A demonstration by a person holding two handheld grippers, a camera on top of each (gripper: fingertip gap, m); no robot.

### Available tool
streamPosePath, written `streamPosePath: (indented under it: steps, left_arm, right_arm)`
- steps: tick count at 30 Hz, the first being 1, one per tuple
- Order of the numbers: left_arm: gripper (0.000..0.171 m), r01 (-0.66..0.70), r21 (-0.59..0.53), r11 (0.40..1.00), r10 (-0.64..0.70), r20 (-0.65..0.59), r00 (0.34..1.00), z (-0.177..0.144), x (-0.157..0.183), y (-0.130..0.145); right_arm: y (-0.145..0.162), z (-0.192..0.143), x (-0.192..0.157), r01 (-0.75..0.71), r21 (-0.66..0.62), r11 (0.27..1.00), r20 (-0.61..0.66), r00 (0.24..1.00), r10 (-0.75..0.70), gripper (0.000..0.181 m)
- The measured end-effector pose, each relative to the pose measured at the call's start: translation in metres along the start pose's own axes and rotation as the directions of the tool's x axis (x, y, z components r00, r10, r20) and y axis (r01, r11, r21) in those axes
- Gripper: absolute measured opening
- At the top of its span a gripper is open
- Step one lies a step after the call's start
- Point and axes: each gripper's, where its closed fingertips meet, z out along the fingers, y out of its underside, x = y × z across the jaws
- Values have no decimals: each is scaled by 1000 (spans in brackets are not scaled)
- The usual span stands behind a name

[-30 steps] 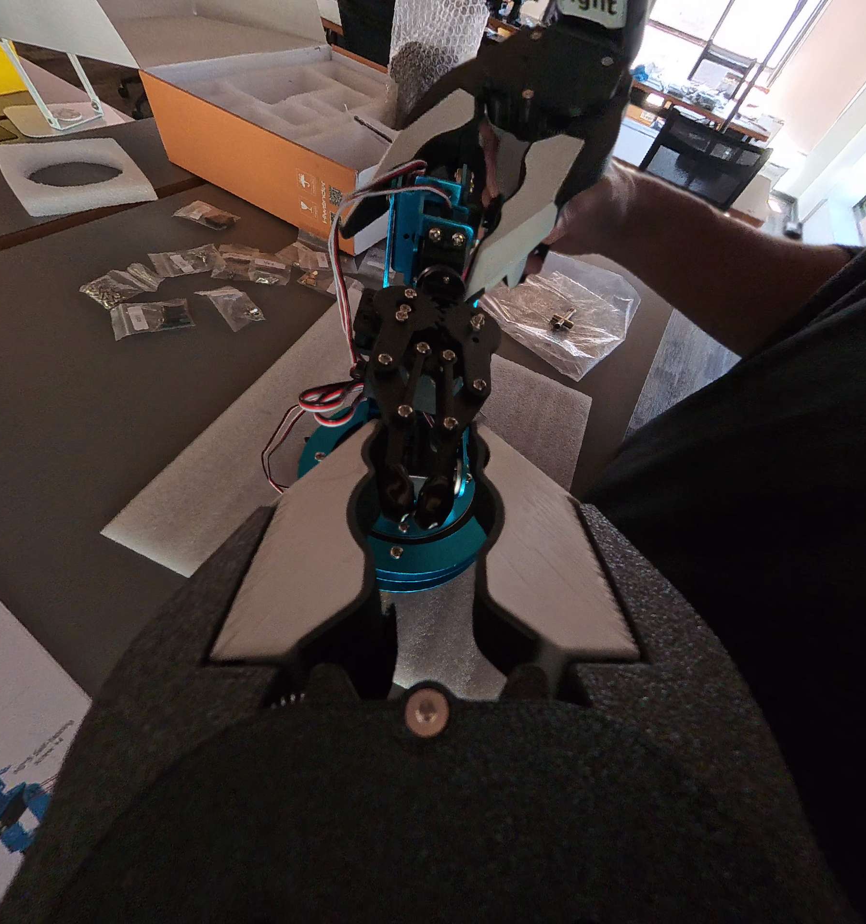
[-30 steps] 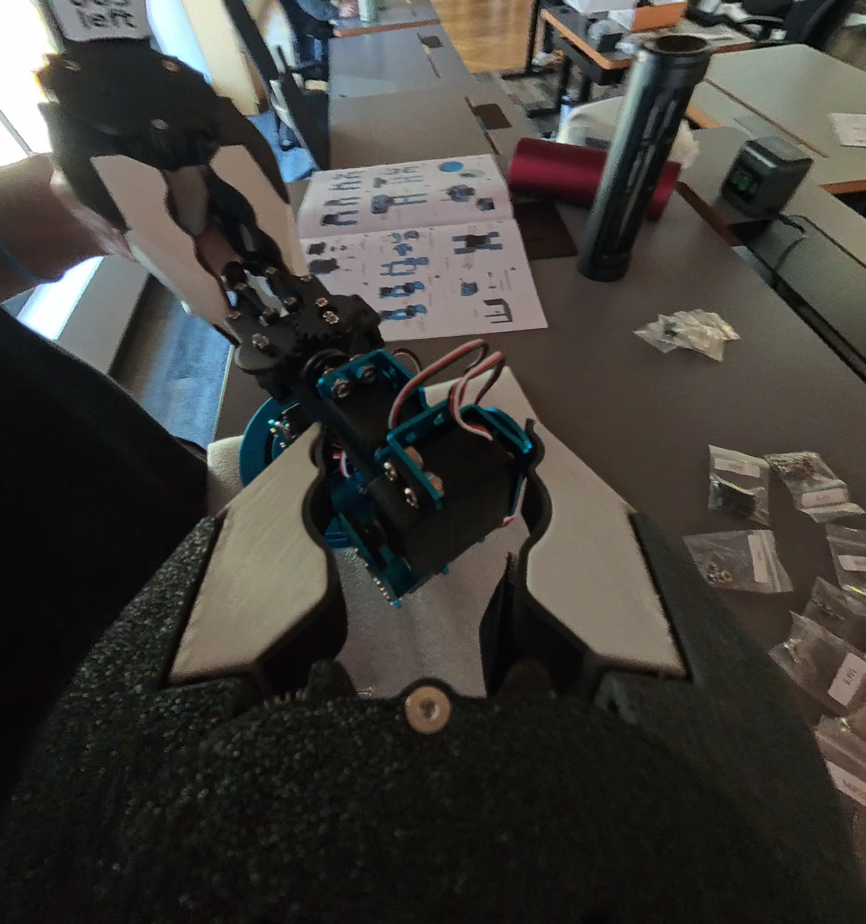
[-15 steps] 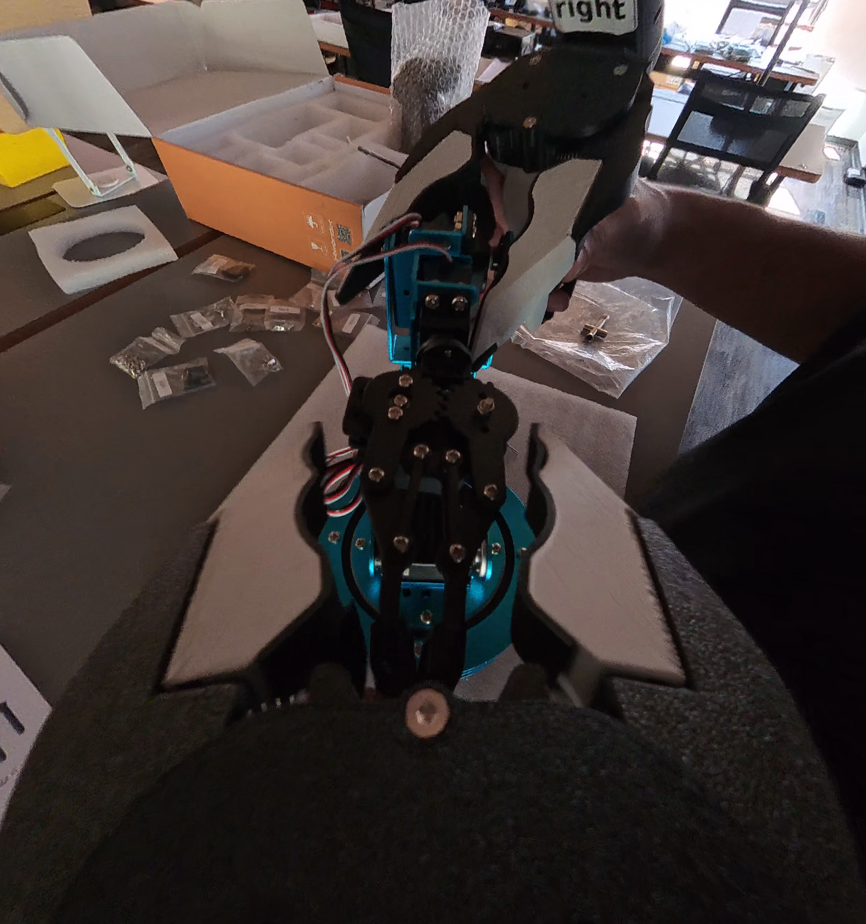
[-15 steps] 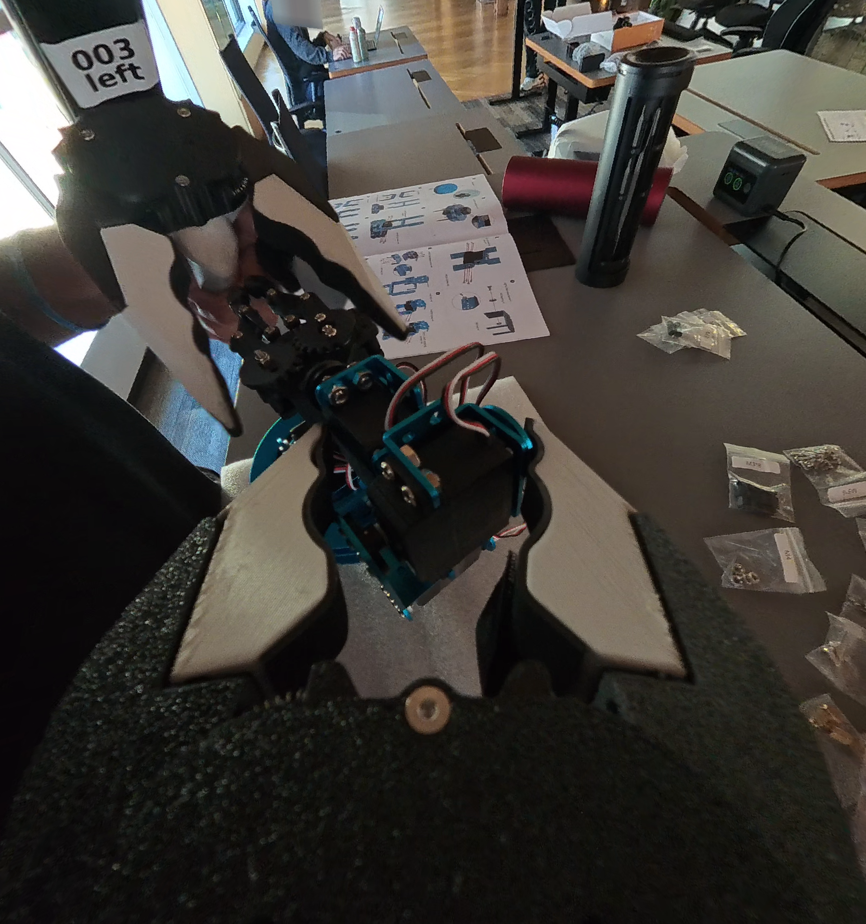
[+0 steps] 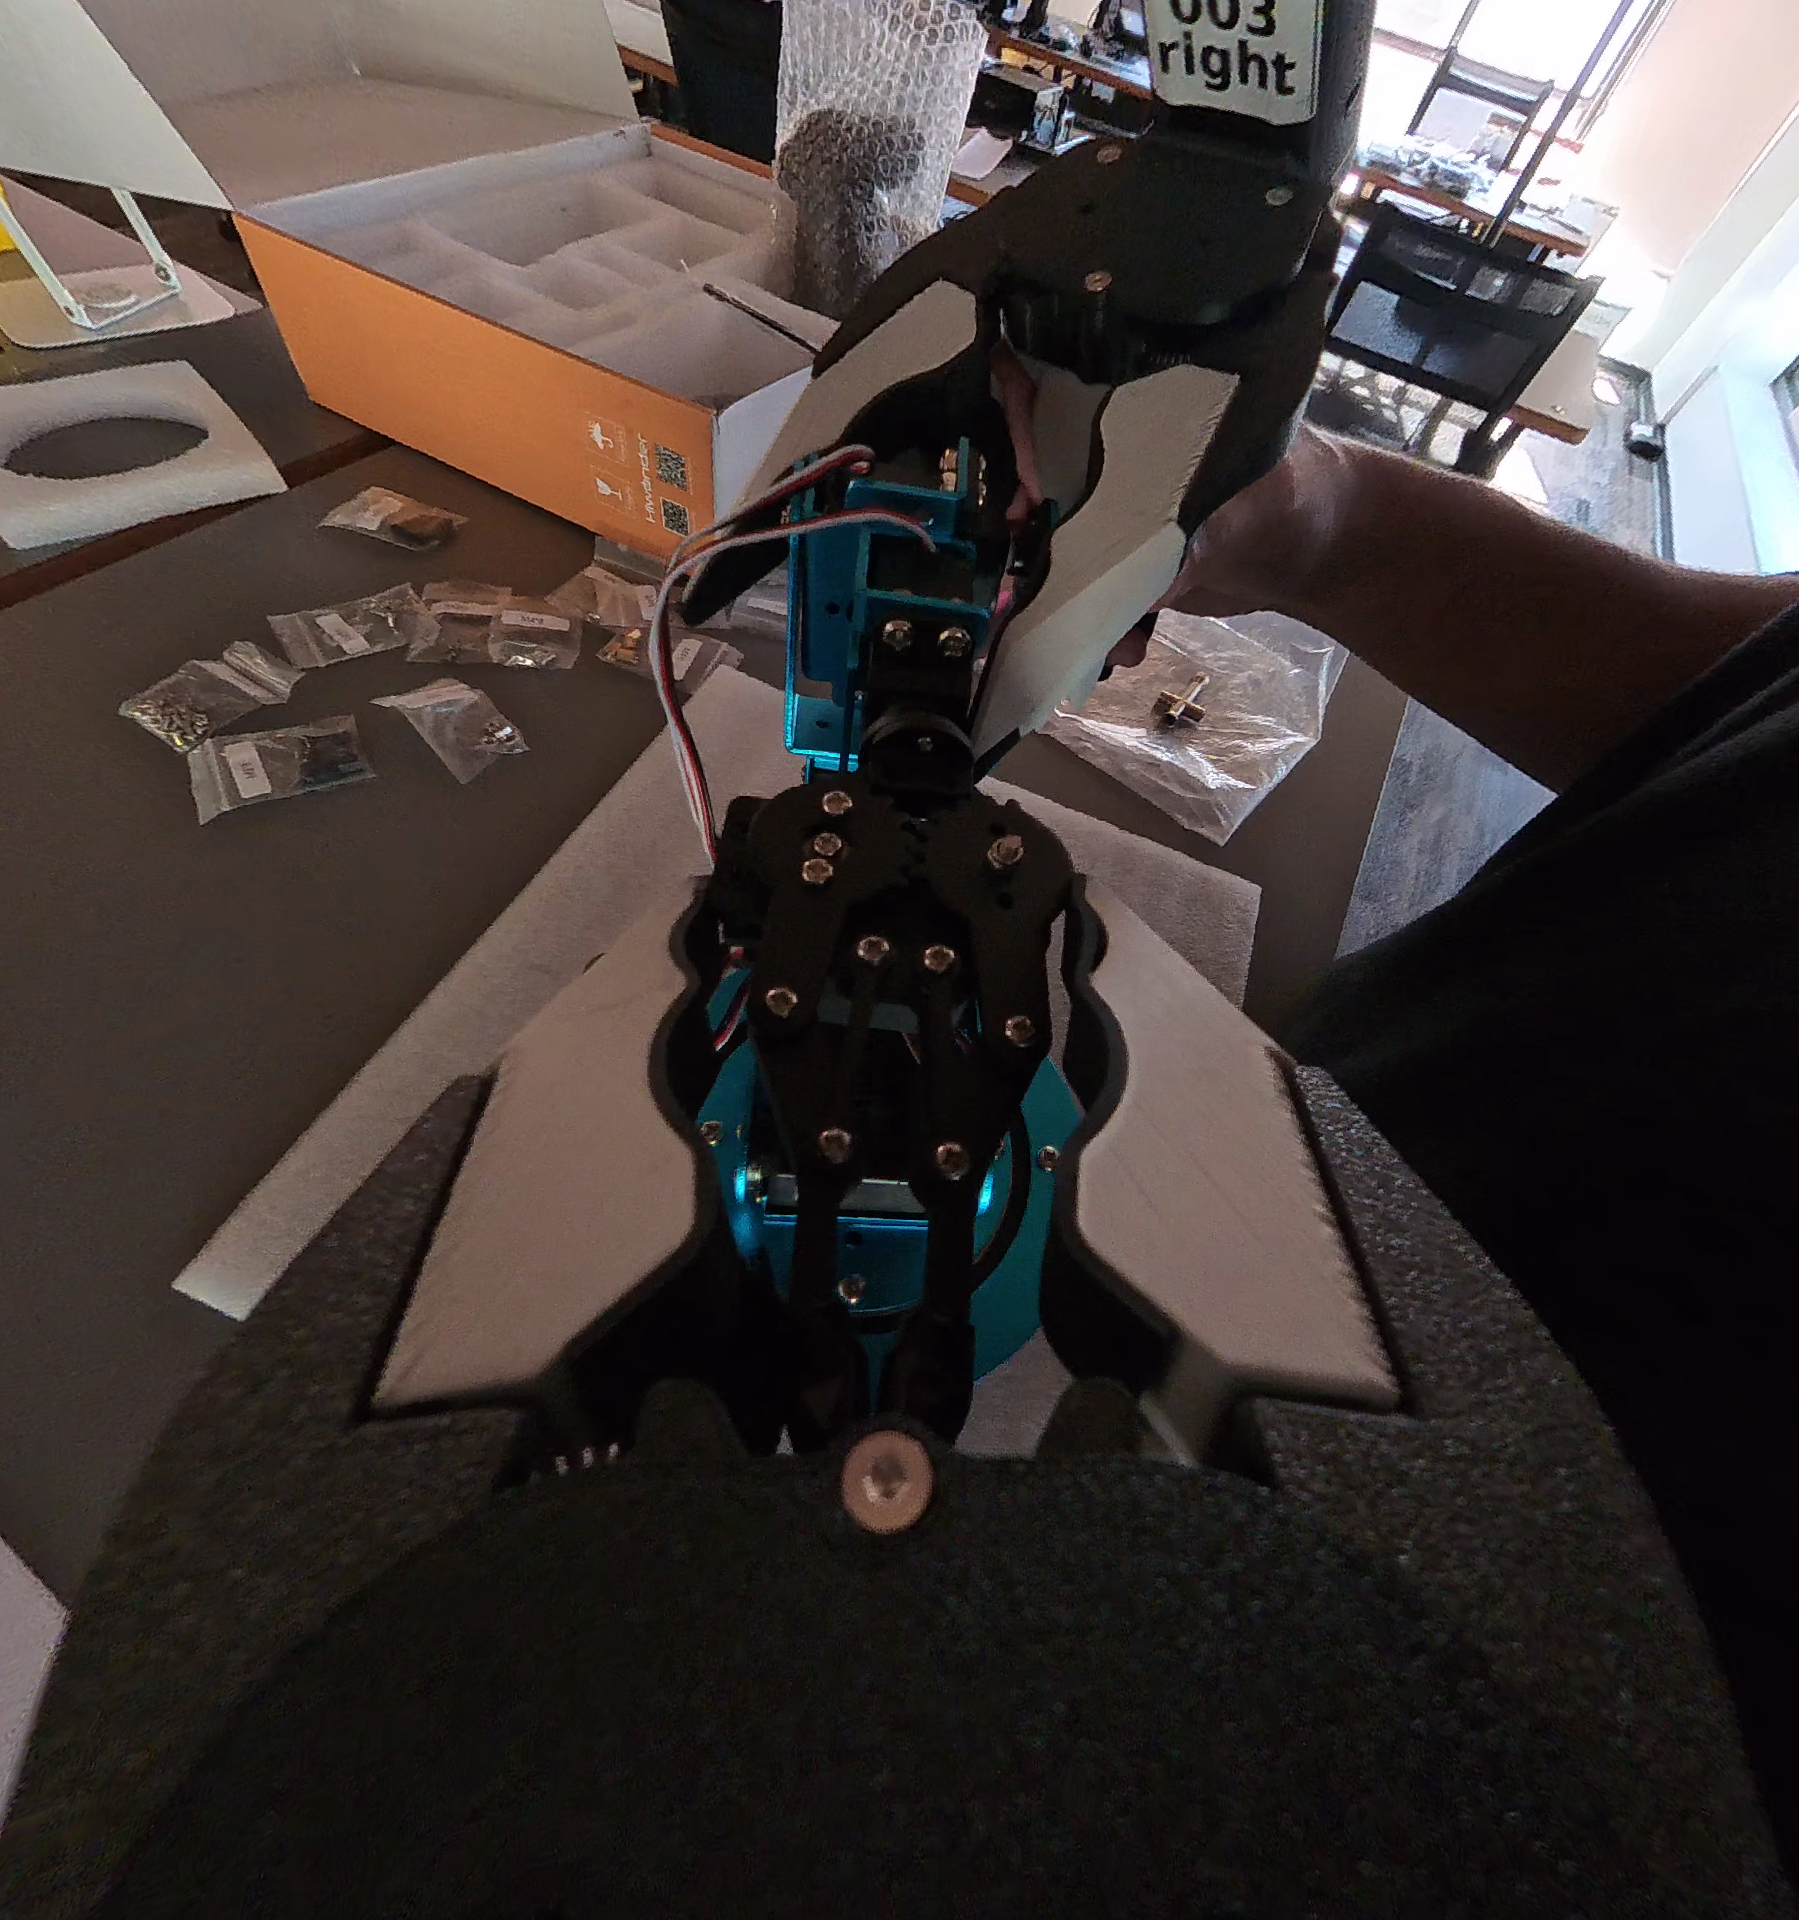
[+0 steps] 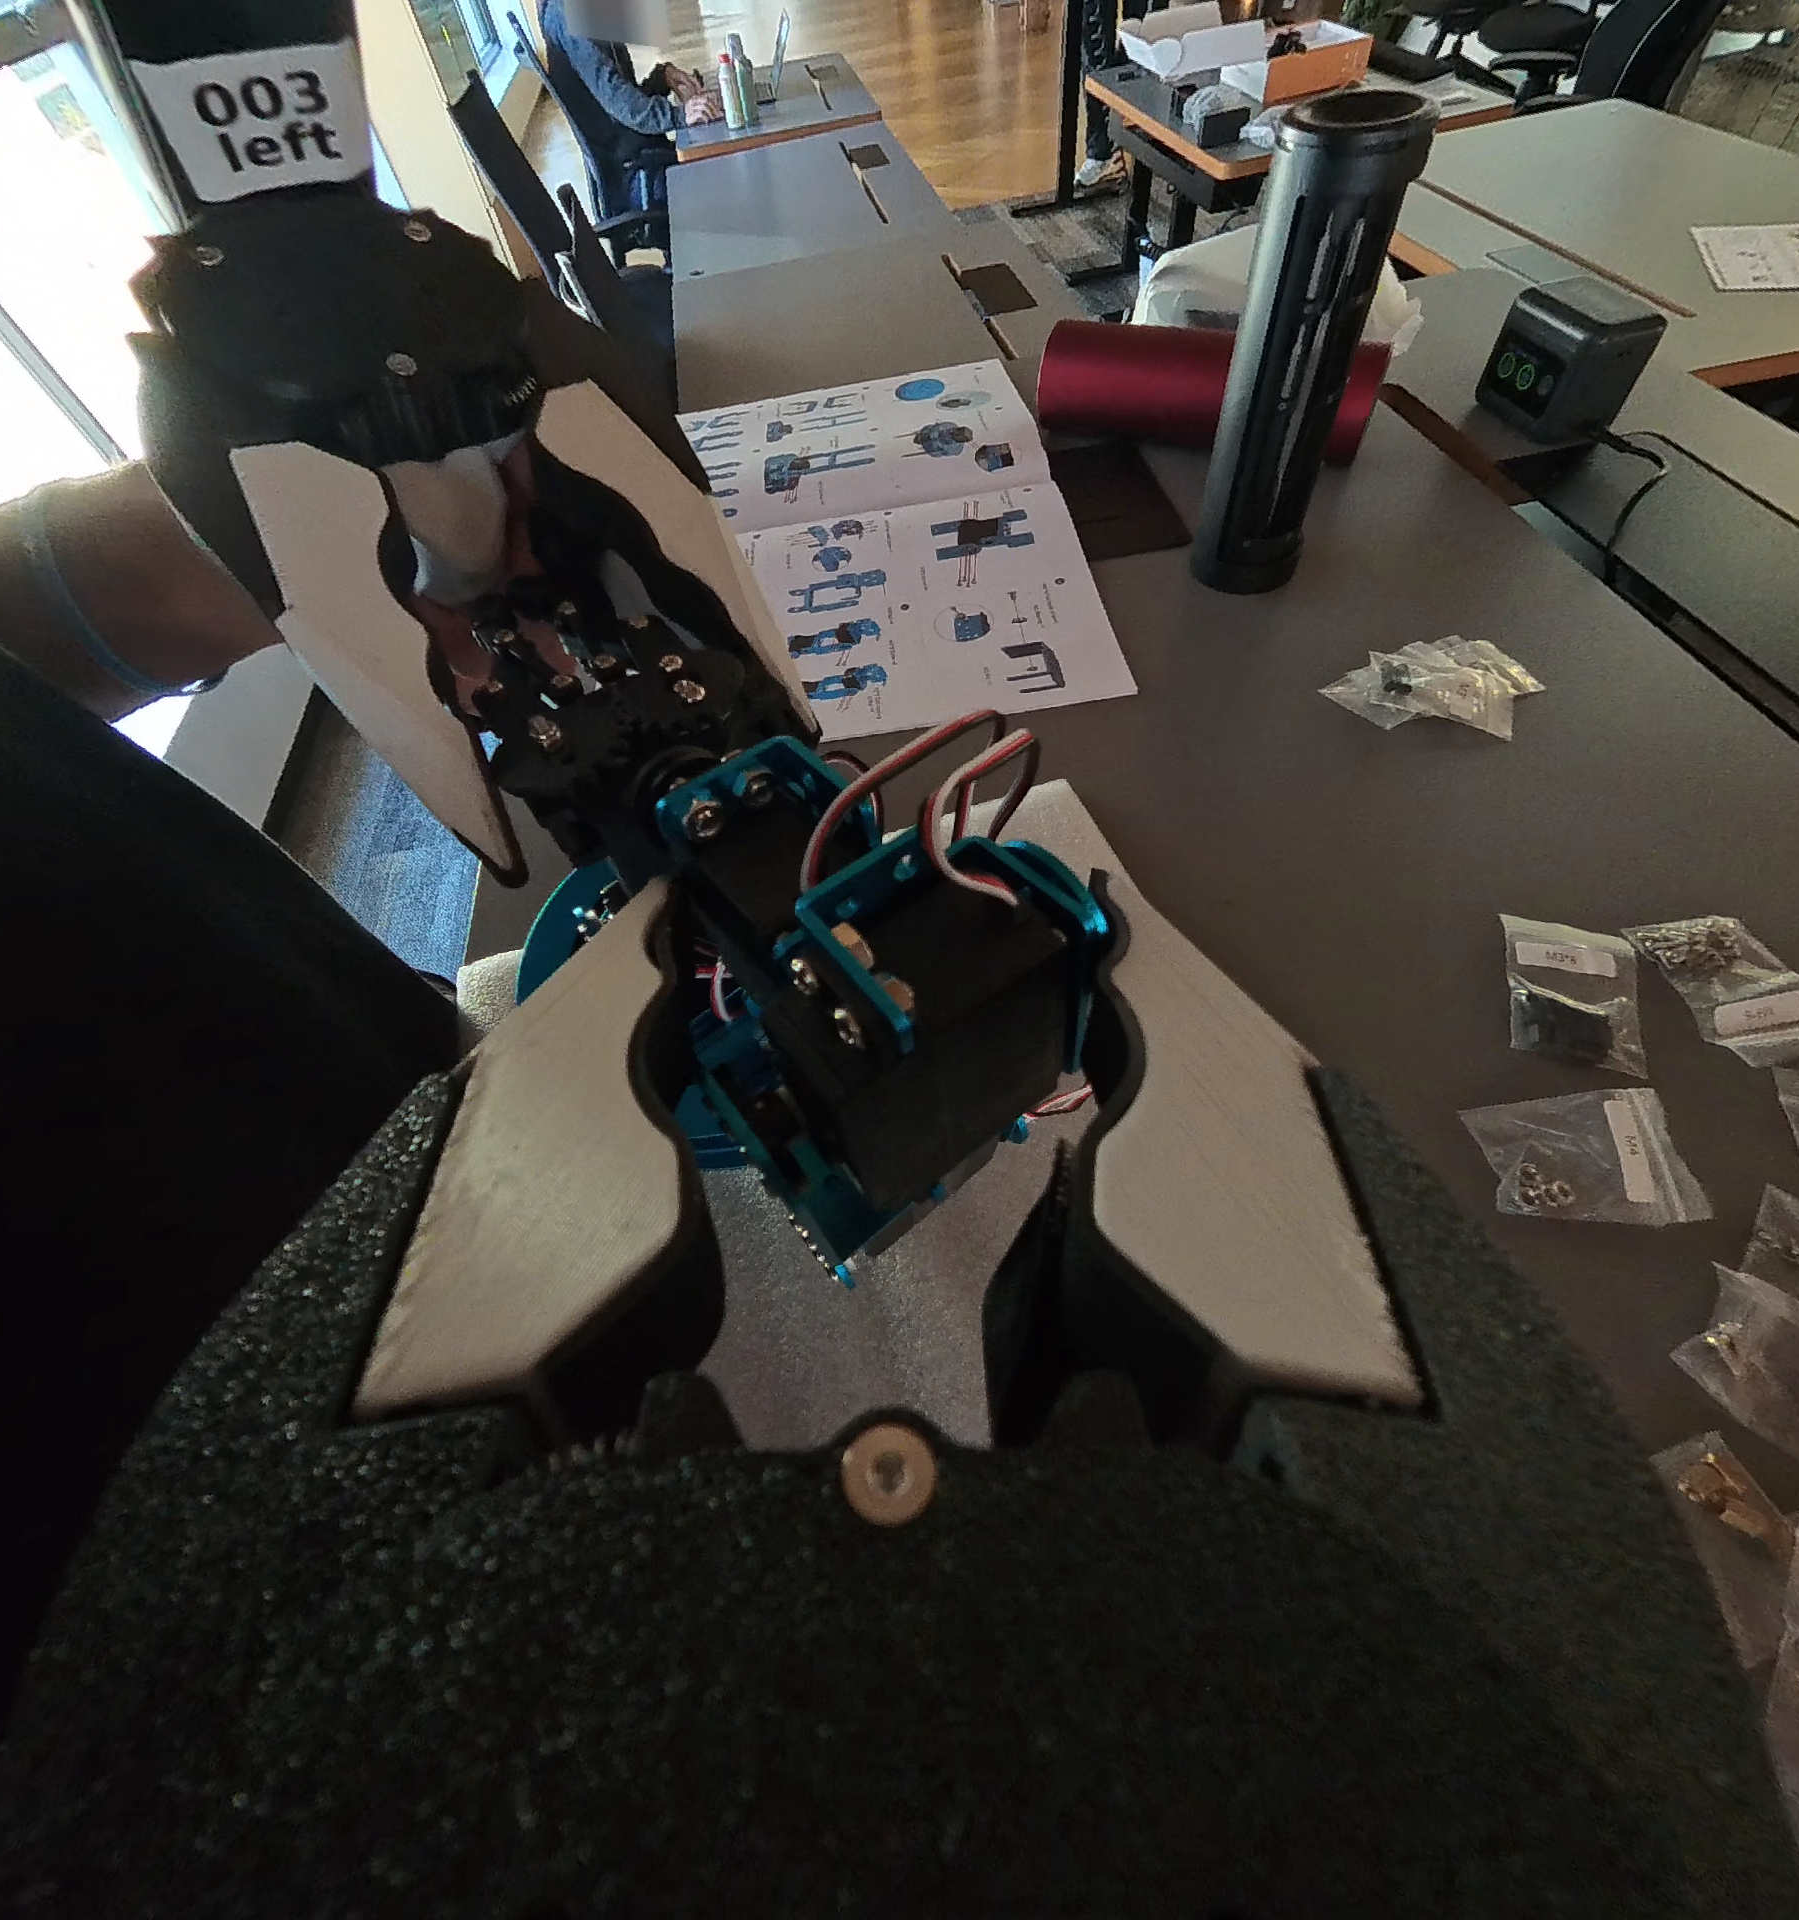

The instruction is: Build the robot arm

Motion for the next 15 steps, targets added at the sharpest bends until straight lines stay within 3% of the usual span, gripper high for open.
streamPosePath:
  steps: [7,11,15]
  left_arm:
    - [66,-1,-2,1000,1,-16,1000,0,1,1]
    - [66,4,7,1000,-4,-17,1000,0,1,0]
    - [66,8,10,1000,-8,-18,1000,0,1,0]
  right_arm:
    - [0,0,-3,11,16,1000,9,1000,-11,77]
    - [-7,-2,-8,-21,41,999,44,999,20,92]
    - [-10,4,-2,8,39,999,-43,999,-6,97]
